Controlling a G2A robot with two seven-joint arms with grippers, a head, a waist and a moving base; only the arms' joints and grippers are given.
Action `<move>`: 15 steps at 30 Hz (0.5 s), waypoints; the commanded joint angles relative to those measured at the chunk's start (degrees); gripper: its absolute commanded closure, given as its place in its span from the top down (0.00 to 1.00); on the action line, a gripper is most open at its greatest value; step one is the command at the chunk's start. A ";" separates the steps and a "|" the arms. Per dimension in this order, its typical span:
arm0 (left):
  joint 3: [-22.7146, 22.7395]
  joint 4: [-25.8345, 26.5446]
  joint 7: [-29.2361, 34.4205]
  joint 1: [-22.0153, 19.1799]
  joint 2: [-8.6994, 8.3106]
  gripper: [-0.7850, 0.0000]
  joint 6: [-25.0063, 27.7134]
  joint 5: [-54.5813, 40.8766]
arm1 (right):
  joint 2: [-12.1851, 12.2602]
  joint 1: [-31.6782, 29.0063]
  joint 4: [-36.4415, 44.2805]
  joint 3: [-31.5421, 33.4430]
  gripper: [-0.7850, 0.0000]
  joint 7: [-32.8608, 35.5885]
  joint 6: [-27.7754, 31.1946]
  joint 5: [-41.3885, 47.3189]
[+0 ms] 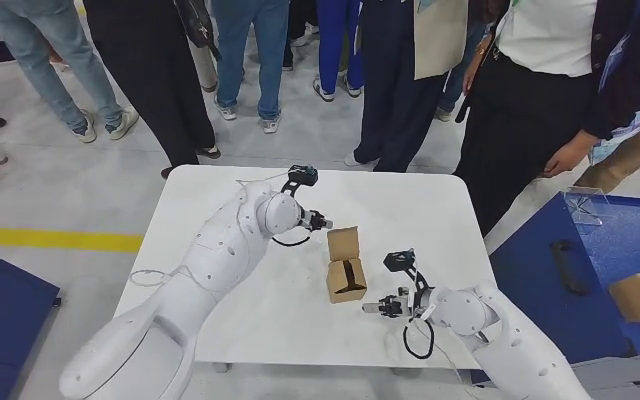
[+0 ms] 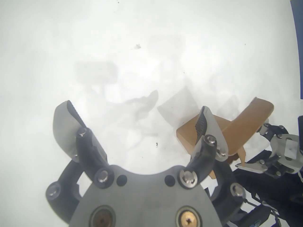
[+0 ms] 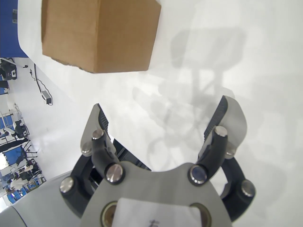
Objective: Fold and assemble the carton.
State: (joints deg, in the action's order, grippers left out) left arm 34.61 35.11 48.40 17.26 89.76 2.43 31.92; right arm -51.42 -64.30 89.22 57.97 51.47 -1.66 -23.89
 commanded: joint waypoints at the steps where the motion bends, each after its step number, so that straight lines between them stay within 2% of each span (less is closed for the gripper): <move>1: 0.17 -0.88 0.64 -0.15 0.24 1.00 1.51 -0.62 | -0.22 0.75 -0.95 -0.05 1.00 -0.66 -0.75 -0.31; 6: 0.02 -1.40 2.55 0.34 0.73 1.00 6.00 -1.28 | -0.67 2.01 -2.20 -0.30 1.00 -1.44 -1.47 -1.20; 15: 1.93 -0.33 2.59 1.28 0.10 1.00 6.85 -1.27 | -0.96 3.09 -3.44 1.38 1.00 -2.09 -2.06 -0.84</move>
State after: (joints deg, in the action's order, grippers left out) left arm 36.28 34.43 50.88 18.40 90.03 9.36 30.49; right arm -52.37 -61.27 85.86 59.17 49.32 -3.65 -24.82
